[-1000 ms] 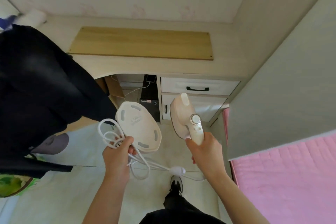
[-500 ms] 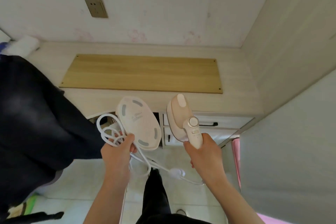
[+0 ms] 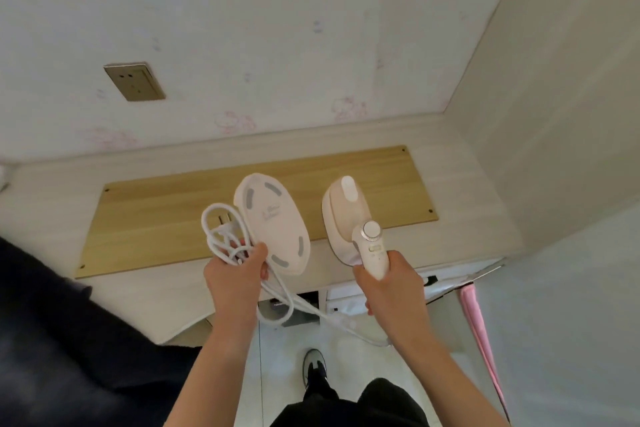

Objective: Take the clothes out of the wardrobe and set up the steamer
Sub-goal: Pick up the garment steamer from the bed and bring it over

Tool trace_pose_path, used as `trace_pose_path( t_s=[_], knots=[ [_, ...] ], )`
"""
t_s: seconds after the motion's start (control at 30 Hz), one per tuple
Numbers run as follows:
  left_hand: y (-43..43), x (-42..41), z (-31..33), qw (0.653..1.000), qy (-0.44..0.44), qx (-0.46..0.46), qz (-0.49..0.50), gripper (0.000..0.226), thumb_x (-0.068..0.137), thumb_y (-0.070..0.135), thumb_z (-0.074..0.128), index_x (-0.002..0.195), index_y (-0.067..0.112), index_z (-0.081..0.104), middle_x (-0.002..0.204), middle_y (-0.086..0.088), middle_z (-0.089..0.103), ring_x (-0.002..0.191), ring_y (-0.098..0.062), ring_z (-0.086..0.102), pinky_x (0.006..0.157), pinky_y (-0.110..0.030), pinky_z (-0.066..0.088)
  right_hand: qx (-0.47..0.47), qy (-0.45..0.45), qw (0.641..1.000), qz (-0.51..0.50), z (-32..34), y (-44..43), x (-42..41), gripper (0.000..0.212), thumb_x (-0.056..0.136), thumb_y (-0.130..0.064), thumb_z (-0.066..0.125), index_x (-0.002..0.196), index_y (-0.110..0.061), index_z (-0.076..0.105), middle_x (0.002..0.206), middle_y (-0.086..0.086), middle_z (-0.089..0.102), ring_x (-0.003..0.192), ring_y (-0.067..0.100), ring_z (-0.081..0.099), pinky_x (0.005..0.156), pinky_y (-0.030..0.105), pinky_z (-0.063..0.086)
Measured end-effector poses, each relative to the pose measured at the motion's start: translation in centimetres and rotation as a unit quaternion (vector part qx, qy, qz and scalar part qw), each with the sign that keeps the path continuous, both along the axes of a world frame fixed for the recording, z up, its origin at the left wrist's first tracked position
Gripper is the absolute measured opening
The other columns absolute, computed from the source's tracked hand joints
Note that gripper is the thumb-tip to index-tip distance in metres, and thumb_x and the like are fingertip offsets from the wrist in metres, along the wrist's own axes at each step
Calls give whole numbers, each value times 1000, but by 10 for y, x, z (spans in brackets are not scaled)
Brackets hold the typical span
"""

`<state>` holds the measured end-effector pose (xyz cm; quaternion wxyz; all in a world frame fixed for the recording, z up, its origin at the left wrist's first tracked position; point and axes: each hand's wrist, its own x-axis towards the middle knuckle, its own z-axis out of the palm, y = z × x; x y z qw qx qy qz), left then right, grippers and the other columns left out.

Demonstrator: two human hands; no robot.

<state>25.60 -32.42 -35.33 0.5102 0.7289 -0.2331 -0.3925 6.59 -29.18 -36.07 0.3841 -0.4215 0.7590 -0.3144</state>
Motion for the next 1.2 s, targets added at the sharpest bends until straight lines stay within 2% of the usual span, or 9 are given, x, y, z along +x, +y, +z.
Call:
trace_pose_path(
  t_s=[0.13, 0.23, 0.43, 0.6, 0.77, 0.87, 1.2],
  knots=[
    [-34, -5, -8, 999, -19, 16, -44, 15, 79, 4, 71, 67, 7, 63, 48, -2, 60, 40, -9, 53, 46, -24, 46, 10, -3, 1000, -26, 0, -17, 1, 20, 78, -32, 66, 82, -17, 53, 73, 4, 62, 66, 26, 65, 63, 46, 57],
    [-54, -17, -15, 997, -13, 39, -71, 12, 80, 7, 71, 71, 7, 64, 55, -7, 61, 44, -14, 54, 49, -26, 46, 12, 10, 999, -38, -1, -29, -7, 21, 78, -31, 67, 83, -17, 53, 72, 3, 61, 64, 26, 65, 62, 44, 57],
    [-87, -47, -31, 991, -13, 79, -106, 10, 81, 12, 73, 75, 7, 67, 58, -7, 64, 45, -13, 56, 46, -22, 46, 15, 6, 998, -64, -7, -57, -33, 19, 77, -32, 66, 82, -20, 52, 72, 1, 61, 64, 25, 65, 62, 43, 57],
    [-115, -74, -43, 987, -19, 107, -115, 9, 79, 13, 74, 77, 8, 67, 59, -8, 65, 47, -18, 59, 54, -34, 55, 17, -5, 998, -66, -10, -82, -63, 16, 78, -29, 65, 80, -19, 52, 70, 3, 61, 62, 27, 64, 59, 43, 57],
    [-135, -103, -57, 981, -18, 130, -144, 10, 80, 13, 73, 83, 5, 67, 60, -9, 63, 47, -20, 57, 50, -29, 49, 6, 7, 998, -60, -13, -105, -92, 18, 79, -31, 66, 81, -19, 52, 70, 3, 61, 61, 26, 64, 58, 40, 56],
    [-143, -120, -64, 978, -22, 144, -153, 11, 80, 15, 74, 81, 6, 67, 60, -10, 63, 48, -21, 58, 54, -31, 50, 2, 18, 998, -65, -15, -117, -108, 19, 79, -31, 67, 82, -19, 53, 71, 2, 61, 61, 23, 64, 57, 38, 55],
    [-166, -159, -82, 968, -35, 176, -176, 15, 81, 17, 73, 74, 9, 64, 56, -8, 63, 51, -23, 60, 56, -32, 52, 5, 19, 996, -86, -27, -141, -148, 20, 76, -33, 66, 82, -19, 54, 69, 2, 62, 61, 24, 64, 60, 44, 56]
  ],
)
